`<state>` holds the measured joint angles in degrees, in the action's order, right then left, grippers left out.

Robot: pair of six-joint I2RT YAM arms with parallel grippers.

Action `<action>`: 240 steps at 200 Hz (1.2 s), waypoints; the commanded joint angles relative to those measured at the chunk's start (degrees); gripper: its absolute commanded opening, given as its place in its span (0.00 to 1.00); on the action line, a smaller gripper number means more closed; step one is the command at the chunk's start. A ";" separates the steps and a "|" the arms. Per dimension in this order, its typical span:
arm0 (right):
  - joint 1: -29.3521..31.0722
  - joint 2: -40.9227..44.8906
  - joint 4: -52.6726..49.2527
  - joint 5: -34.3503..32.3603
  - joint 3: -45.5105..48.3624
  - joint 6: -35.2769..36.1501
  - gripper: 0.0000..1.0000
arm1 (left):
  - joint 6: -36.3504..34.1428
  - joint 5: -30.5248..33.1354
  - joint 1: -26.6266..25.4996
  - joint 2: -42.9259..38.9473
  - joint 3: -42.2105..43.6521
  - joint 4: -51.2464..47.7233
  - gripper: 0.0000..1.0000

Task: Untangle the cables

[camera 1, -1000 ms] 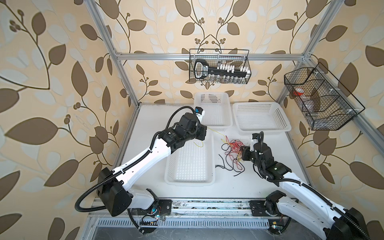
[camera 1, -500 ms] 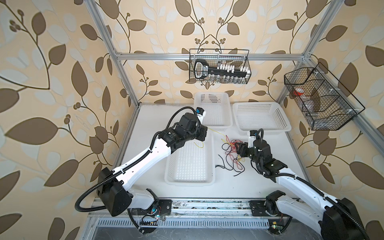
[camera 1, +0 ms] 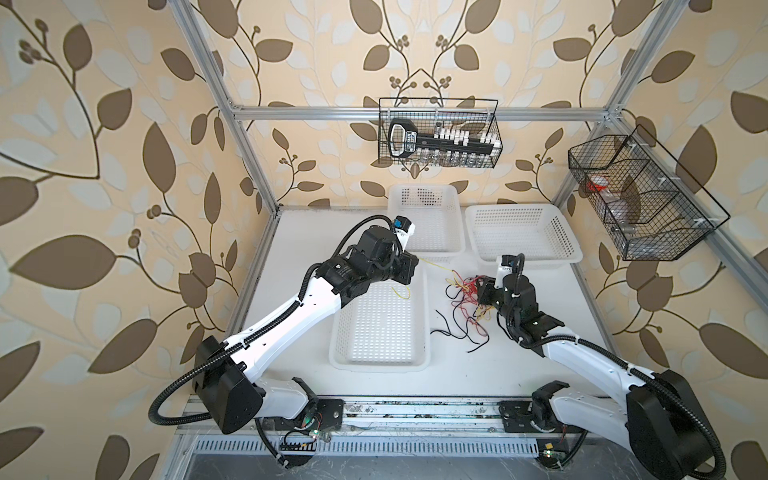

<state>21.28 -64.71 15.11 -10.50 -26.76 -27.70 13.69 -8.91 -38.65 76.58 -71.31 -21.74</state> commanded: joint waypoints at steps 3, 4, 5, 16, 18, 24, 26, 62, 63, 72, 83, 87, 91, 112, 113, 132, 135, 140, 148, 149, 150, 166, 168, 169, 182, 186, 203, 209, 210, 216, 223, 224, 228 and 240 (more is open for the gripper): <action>-0.49 -0.98 3.25 -3.02 -1.17 -1.66 0.12 | -1.06 -3.84 -0.11 -3.07 -1.16 0.37 0.00; -0.51 -1.01 3.21 -3.07 -1.13 -1.70 0.11 | -1.05 -3.93 -0.15 -3.13 -1.14 0.42 0.00; -0.52 -1.02 3.23 -3.14 -1.07 -1.72 0.10 | -1.00 -3.97 -0.13 -3.16 -1.13 0.44 0.00; -0.57 -1.15 3.53 -4.31 -0.60 -1.98 0.01 | -0.98 -4.53 -0.14 -3.73 -0.87 0.50 0.00; -0.61 -1.24 3.59 -4.52 -0.51 -2.06 0.00 | -1.02 -4.67 -0.11 -3.83 -0.85 0.52 0.00; -0.70 -1.21 3.54 -5.08 -0.19 -2.23 0.00 | -0.97 -4.63 -0.13 -4.14 -0.77 0.40 0.00; -0.77 -1.23 3.59 -5.19 -0.10 -2.28 0.00 | -1.00 -4.56 -0.16 -4.26 -0.76 0.45 0.00; -1.88 -0.54 2.24 -10.52 1.89 -3.98 0.00 | -0.63 0.09 -0.12 -7.22 -0.67 -0.87 0.00; -1.91 -0.52 2.17 -10.69 1.89 -4.00 0.00 | -0.61 0.33 -0.11 -7.31 -0.67 -0.95 0.00; -2.40 -0.44 1.44 -11.61 2.21 -4.53 0.00 | -0.54 2.24 -0.11 -8.40 -0.68 -1.37 0.00; -3.02 -0.31 0.80 -12.41 2.72 -5.36 0.00 | -0.30 5.22 -0.03 -9.92 -0.65 -1.71 0.00; -3.24 -0.25 0.44 -12.78 2.89 -5.77 0.00 | -0.19 6.24 -0.02 -10.51 -0.66 -1.87 0.00; -3.54 -0.17 0.17 -12.94 3.01 -6.02 0.00 | -0.18 7.25 -0.02 -11.08 -0.51 -2.05 0.00; -4.36 0.63 -0.51 -13.91 4.07 -7.10 0.00 | 0.15 13.48 0.11 -13.89 -0.88 -4.04 0.00; -4.34 0.63 -0.61 -13.97 4.12 -7.14 0.00 | 0.17 13.78 0.13 -13.99 -0.91 -4.16 0.00; -4.73 1.02 -1.40 -14.65 4.53 -7.67 0.00 | 1.06 19.11 0.57 -16.06 -1.20 -5.85 0.00; -4.82 1.03 -1.64 -14.78 4.53 -7.71 0.00 | 1.21 19.92 0.69 -16.39 -1.25 -6.06 0.00; -4.97 1.01 -1.98 -14.97 4.53 -7.91 0.00 | 1.53 20.77 0.82 -17.04 -1.17 -6.13 0.00; -5.04 1.07 -2.30 -15.10 4.53 -7.94 0.00 | 1.90 22.07 1.14 -18.02 -0.97 -6.19 0.00; -5.07 1.07 -2.38 -15.08 4.53 -7.96 0.00 | 1.97 22.26 1.17 -18.12 -0.95 -6.25 0.00; -5.09 1.03 -2.42 -15.17 4.53 -7.97 0.00 | 2.05 22.44 1.19 -18.21 -0.95 -6.27 0.00; -5.51 0.89 -3.67 -16.13 4.27 -8.41 0.00 | 2.84 26.22 1.43 -19.88 -1.16 -7.36 0.00; -5.54 0.83 -3.79 -16.17 4.33 -8.55 0.00 | 2.92 26.57 1.42 -20.06 -1.19 -7.47 0.00; -5.58 0.82 -3.83 -16.20 4.34 -8.57 0.00 | 2.96 26.84 1.49 -20.15 -1.24 -7.54 0.00; -6.44 0.74 -4.18 -16.39 4.55 -9.01 0.00 | 3.23 29.62 1.95 -21.00 -1.49 -8.39 0.00; -6.73 0.74 -4.49 -16.47 4.53 -9.12 0.00 | 3.37 30.76 2.03 -21.11 -1.80 -9.12 0.00; -7.95 0.88 -5.33 -16.08 4.61 -9.38 0.00 | 3.38 33.36 2.61 -21.50 -3.05 -11.51 0.00; -8.16 1.09 -5.57 -16.19 4.76 -9.47 0.00 | 3.36 33.53 2.63 -21.82 -3.12 -11.64 0.00; -8.17 1.12 -5.59 -16.29 4.77 -9.47 0.00 | 3.31 33.57 2.67 -21.82 -3.04 -11.61 0.00; -8.36 1.33 -5.70 -16.33 4.80 -9.32 0.00 | 3.30 33.32 2.64 -22.19 -2.81 -11.23 0.00; -8.43 1.49 -5.92 -16.31 4.80 -9.04 0.00 | 3.14 32.56 2.67 -22.51 -2.45 -10.69 0.00; -8.48 1.50 -5.99 -16.35 4.79 -9.08 0.00 | 3.16 32.38 2.69 -22.51 -2.40 -10.61 0.00; -8.51 1.69 -6.33 -16.55 4.73 -9.12 0.00 | 3.14 31.93 2.77 -22.51 -2.33 -10.53 0.00; -8.52 2.02 -6.93 -16.99 4.62 -9.06 0.00 | 3.01 31.50 2.74 -22.24 -2.17 -10.61 0.00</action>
<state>13.93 -63.26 14.13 -20.88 -23.27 -35.40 15.51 15.14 -37.04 57.39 -70.94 -34.30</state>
